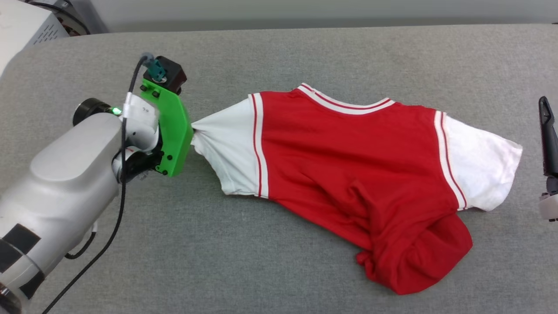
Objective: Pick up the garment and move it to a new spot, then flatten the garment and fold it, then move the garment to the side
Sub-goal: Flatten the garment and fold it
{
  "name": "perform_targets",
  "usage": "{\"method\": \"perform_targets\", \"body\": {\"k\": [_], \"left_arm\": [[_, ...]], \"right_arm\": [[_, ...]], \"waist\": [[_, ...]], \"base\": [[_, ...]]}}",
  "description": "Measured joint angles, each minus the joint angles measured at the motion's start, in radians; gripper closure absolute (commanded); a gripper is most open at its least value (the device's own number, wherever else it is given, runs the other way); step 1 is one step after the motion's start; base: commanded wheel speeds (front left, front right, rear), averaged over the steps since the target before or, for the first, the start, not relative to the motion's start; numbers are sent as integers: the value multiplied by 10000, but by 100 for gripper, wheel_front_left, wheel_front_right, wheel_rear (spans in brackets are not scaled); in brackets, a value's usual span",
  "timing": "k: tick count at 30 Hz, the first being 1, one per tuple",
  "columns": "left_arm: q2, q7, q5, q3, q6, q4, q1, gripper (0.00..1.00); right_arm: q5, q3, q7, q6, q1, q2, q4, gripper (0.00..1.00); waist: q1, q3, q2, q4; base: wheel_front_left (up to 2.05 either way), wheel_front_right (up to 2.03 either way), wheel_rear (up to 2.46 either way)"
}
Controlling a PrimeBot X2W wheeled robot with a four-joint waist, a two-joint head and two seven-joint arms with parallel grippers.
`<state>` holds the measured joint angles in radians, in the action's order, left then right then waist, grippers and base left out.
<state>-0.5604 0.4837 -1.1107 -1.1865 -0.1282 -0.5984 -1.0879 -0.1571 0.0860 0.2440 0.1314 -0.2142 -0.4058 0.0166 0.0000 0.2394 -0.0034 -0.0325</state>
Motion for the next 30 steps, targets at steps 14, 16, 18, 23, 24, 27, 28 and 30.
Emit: {"method": "perform_targets", "body": {"k": [14, 16, 18, 23, 24, 27, 28, 30], "left_arm": [[-1080, -846, -159, 347, 100, 596, 244, 100], [-1064, -947, -150, 353, 178, 798, 243, 100], [-1053, -1039, -38, 359, 263, 989, 233, 100], [-980, -1231, 171, 418, 426, 1459, 157, 100], [-970, -1241, 203, 426, 458, 1517, 131, 100], [-947, -1329, 284, 481, 537, 1743, -58, 100], [-941, -1367, 295, 506, 548, 1824, -106, 100], [-928, -1434, 322, 548, 585, 1956, -201, 100]], "right_arm": [[-3244, -2199, -5856, 0, -1705, -3678, -4, 0], [-4211, -2821, -7248, 0, -2020, -4230, -27, 0], [-5041, -3200, -8435, 0, -2345, -4516, -127, 0], [-5990, -3674, -10863, 0, -3278, -4844, -669, 0], [-6071, -3693, -11053, 0, -3394, -4828, -746, 0], [-6205, -3866, -11846, 0, -3847, -4675, -1103, 0], [-6218, -3887, -12002, 0, -3948, -4566, -1246, 0], [-6209, -3946, -12167, 0, -4091, -4385, -1457, 0]], "waist": [[0, -195, 0, 841], [0, -90, 0, 912], [0, 29, 0, 972], [0, 447, 0, 1138], [0, 507, 0, 1161], [0, 820, 0, 1271], [0, 928, 0, 1309], [0, 1119, 0, 1377]], "base": [[0, 0, 0], [0, 0, 0], [0, 0, 0], [0, 0, 0], [0, 0, 0], [0, 0, 0], [0, 0, 0], [0, 0, 0]]}}
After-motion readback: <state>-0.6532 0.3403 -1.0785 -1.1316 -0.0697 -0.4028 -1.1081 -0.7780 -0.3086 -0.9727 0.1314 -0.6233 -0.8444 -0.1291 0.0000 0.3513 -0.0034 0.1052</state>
